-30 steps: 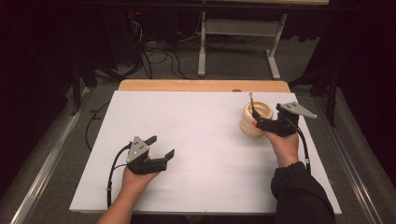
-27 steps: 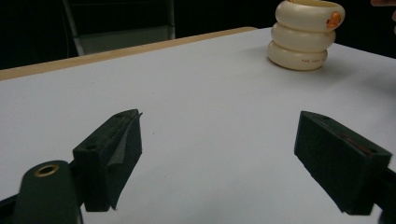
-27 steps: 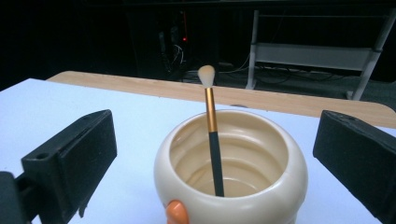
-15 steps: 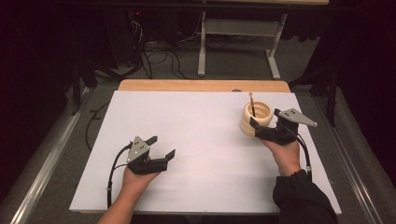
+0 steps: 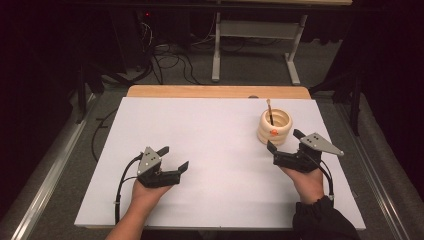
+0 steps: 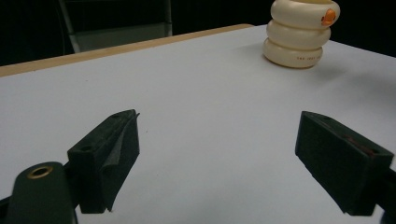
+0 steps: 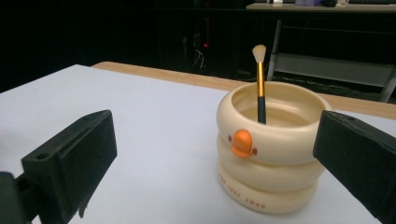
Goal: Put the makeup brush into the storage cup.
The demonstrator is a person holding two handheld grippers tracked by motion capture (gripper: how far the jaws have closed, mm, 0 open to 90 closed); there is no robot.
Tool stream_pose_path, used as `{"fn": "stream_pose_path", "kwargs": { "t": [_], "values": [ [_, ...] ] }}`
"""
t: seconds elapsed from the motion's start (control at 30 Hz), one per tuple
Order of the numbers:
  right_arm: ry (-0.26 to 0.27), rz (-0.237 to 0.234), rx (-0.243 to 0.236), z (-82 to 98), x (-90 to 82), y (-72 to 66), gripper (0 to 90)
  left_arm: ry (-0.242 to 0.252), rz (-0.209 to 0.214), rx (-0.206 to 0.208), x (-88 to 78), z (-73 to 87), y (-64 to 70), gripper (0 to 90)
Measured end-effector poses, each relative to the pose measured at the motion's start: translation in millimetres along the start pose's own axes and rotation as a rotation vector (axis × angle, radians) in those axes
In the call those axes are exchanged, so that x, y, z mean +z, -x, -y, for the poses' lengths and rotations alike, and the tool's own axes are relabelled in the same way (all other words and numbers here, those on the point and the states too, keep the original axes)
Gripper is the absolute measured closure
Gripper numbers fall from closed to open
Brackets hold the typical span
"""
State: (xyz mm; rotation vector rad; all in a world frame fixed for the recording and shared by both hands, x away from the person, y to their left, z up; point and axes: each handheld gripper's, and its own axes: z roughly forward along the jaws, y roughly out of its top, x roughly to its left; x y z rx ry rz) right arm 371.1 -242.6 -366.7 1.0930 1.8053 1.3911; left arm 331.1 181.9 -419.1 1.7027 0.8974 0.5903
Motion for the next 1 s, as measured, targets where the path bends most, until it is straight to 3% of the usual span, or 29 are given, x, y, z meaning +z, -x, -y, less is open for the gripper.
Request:
{"fn": "stream_pose_path", "kwargs": {
  "t": [0.27, 0.5, 1.0],
  "values": [
    [0.022, 0.008, -0.004, 18.3, -18.4, -3.5, 1.0, -0.011, -0.003, 0.001, -1.2, 1.3, 1.8, 14.1],
    [0.005, 0.034, -0.011, 34.6, -31.6, 0.6, 1.0, -0.013, 0.006, 0.010, -6.6, 0.7, 6.4, 12.5],
    [-0.008, 0.043, -0.002, 39.4, -27.8, 5.8, 1.0, -0.017, 0.004, 0.010, -5.7, 1.2, 6.7, 11.2]
  ]
}}
